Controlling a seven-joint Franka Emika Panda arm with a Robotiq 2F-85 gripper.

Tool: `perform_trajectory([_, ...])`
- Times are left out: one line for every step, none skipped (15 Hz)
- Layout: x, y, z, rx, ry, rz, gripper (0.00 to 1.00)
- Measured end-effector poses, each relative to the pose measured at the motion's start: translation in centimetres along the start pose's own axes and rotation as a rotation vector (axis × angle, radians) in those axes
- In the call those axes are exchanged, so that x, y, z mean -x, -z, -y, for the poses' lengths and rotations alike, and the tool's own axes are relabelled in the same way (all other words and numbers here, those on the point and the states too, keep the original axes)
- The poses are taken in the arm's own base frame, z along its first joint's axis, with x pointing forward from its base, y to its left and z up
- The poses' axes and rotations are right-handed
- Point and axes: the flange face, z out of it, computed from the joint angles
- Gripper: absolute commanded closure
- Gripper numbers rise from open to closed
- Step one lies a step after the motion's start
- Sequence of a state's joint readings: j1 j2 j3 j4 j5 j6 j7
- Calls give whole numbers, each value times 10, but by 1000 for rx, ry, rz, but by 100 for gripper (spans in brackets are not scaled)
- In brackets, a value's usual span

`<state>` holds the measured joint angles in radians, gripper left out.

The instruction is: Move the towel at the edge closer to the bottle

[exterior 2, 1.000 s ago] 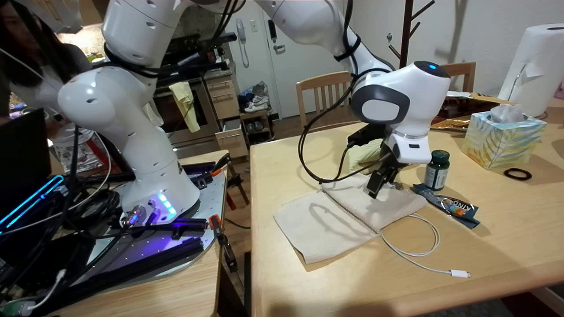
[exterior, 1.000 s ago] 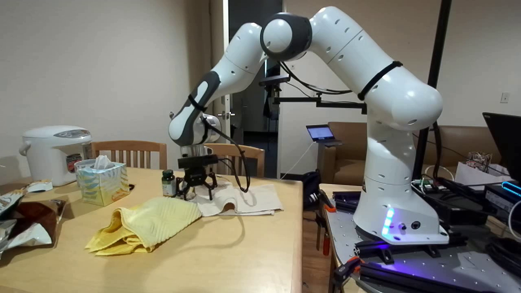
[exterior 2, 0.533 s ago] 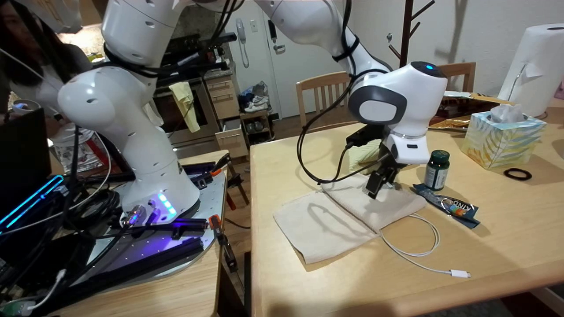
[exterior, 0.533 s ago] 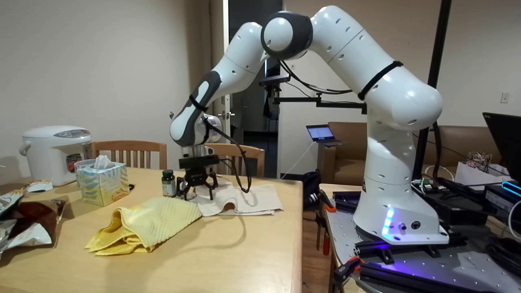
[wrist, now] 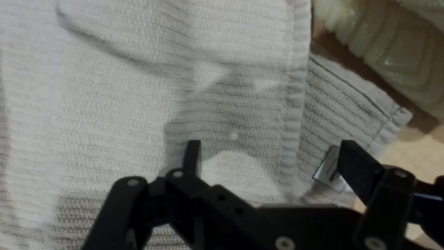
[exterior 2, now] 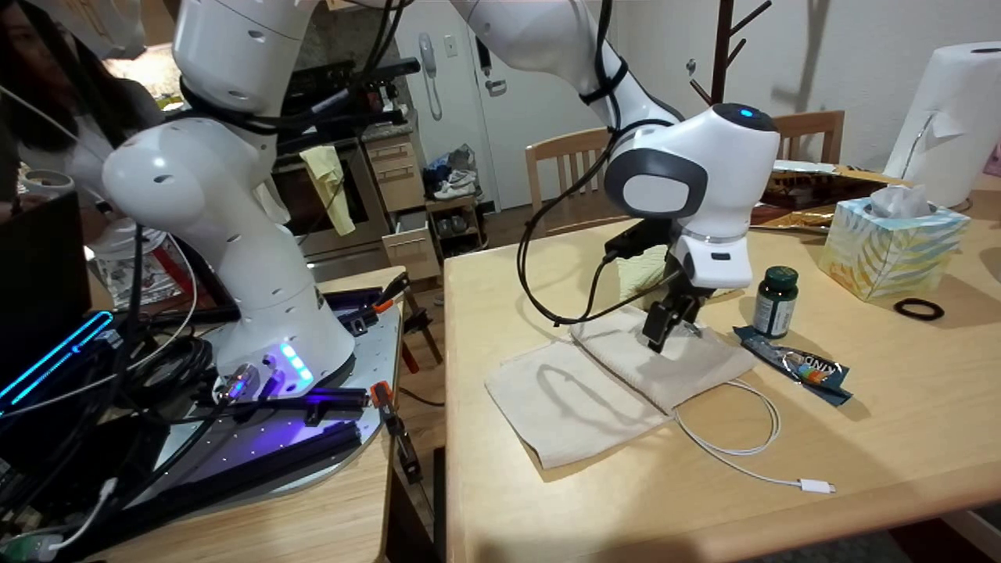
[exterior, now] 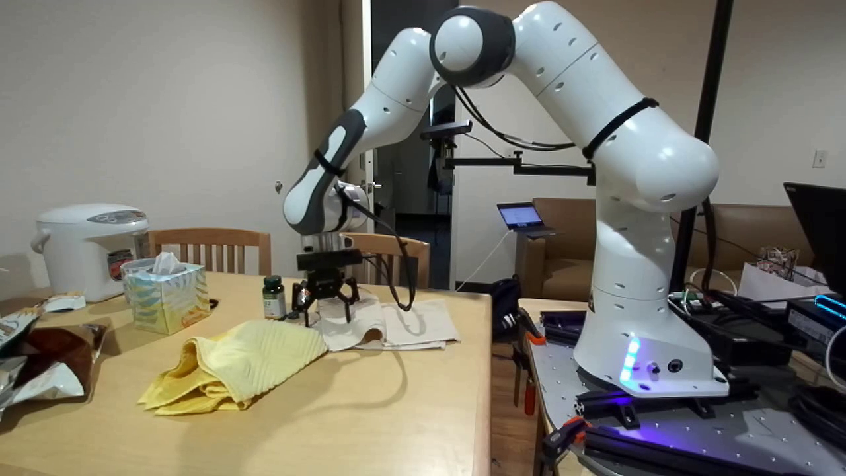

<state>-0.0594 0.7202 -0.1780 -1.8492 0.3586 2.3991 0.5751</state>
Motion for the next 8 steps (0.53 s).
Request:
perform_trajectory([1, 3, 0, -7, 1, -8, 0])
perform_trajectory([2, 7, 1, -13, 2, -14, 0])
perform_trajectory([3, 9, 1, -16, 4, -17, 0])
perform_trajectory([4, 12, 2, -19, 6, -19, 0])
perform_trajectory([6, 14, 3, -21, 10, -21, 0])
perform_trajectory([7, 15, 5, -22, 13, -21, 0])
perform_trajectory([8, 15, 5, -22, 15, -21, 0])
perform_trajectory([9, 14, 6, -22, 17, -20, 0])
